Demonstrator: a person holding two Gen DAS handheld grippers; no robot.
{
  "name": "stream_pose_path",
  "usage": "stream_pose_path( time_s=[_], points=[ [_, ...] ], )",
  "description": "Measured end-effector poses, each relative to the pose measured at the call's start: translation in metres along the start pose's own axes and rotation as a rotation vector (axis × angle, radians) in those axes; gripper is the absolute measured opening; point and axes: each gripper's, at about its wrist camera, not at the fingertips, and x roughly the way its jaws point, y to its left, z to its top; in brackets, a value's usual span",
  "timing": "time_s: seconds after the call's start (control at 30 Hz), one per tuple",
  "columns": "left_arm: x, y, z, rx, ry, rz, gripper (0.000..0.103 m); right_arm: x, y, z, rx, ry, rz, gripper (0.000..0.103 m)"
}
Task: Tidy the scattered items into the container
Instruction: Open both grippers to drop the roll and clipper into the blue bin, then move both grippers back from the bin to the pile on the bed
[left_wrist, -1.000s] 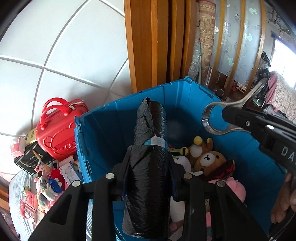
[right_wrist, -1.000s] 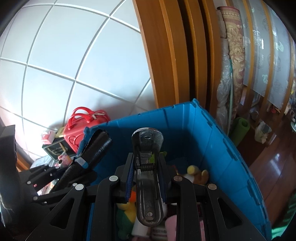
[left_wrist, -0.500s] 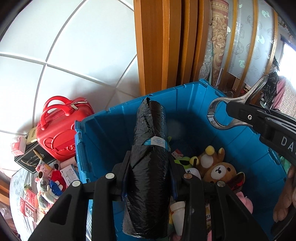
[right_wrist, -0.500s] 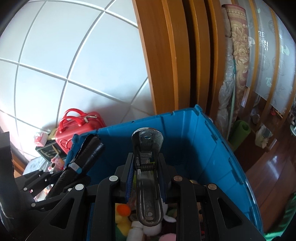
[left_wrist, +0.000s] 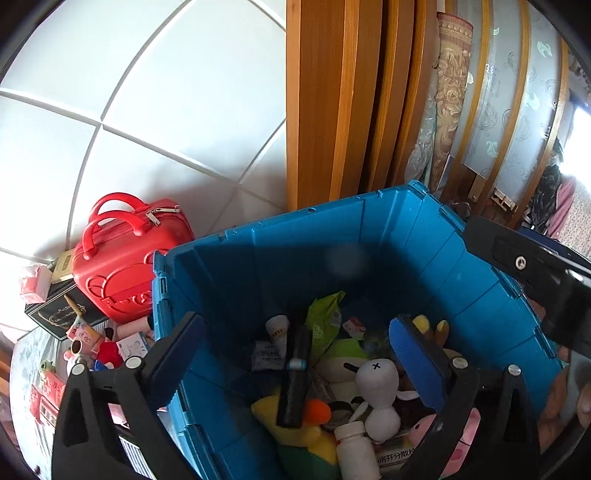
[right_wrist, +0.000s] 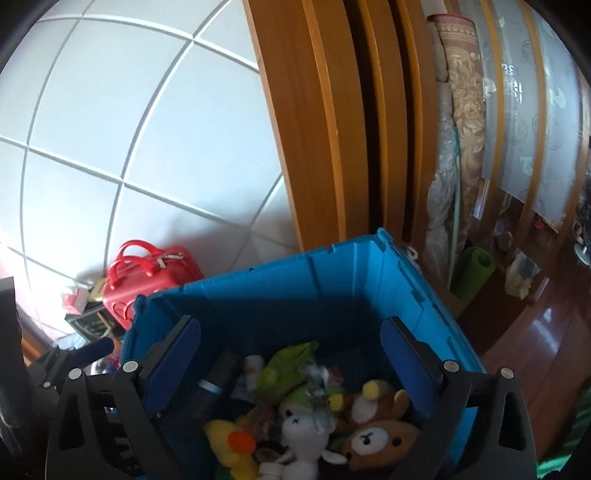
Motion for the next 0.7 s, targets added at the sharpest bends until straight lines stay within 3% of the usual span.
stream_pose_path(
  time_s=[0.37,0.7],
  points=[
    [-0.022,0.025,-0.016,-0.025,-0.032,0.077,0.102,-0.034,0.021,-0.013,-0.019,-0.033,0.054,0.102],
    [-0.058,0.069,-0.052,-0.072,-0.041,0.12,0.102,-0.073,0.086,-0.03,-0.079,-0.052,0.153,0.102]
  ],
)
